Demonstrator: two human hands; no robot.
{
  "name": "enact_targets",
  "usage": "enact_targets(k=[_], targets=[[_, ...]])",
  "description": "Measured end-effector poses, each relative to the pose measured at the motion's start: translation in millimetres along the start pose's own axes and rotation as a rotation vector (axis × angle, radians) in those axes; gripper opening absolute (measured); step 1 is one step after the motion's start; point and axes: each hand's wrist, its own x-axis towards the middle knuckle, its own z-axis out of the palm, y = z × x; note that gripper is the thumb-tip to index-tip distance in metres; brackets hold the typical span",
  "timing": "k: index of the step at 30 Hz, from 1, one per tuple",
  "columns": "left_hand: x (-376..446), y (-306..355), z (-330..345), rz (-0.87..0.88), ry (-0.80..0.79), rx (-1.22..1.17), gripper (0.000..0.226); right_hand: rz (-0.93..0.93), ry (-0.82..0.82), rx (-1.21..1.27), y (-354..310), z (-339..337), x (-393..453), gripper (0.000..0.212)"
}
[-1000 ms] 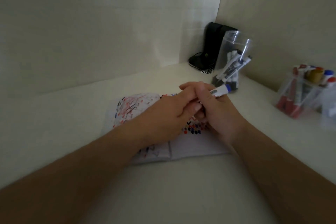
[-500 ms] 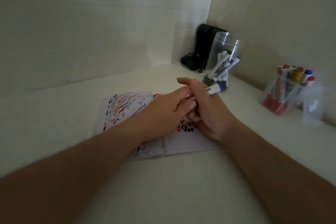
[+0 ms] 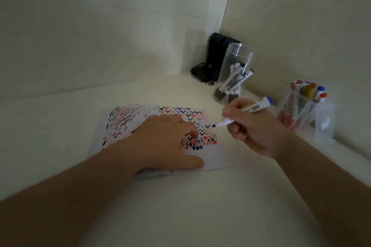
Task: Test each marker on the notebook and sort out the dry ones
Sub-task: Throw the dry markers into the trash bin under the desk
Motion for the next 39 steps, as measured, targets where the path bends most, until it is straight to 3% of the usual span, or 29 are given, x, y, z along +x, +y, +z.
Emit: enact_targets(k=[3,7,11,25,39], targets=[[2,1,2,-0.014,-0.007,0.008,0.074,-0.069,0.096,0.010,26,12,-7,0.026],[4,3,1,-0.021,-0.003,0.003,0.073,-0.142,0.177,-0.198,33,19,-5,0.025],[4,4,1,-0.020,-0.001,0.008,0.076,-0.088,0.260,-0.279,36,22,-5,0.029],[8,3,4,-0.033,-0.038,0.037,0.084,-0.037,0.235,-0.411,34,25,-1,0.034],[6,4,0,-0.034,-0.070,0.026,0.088,-0.033,0.216,-0.363,34,25,-2,0.038]])
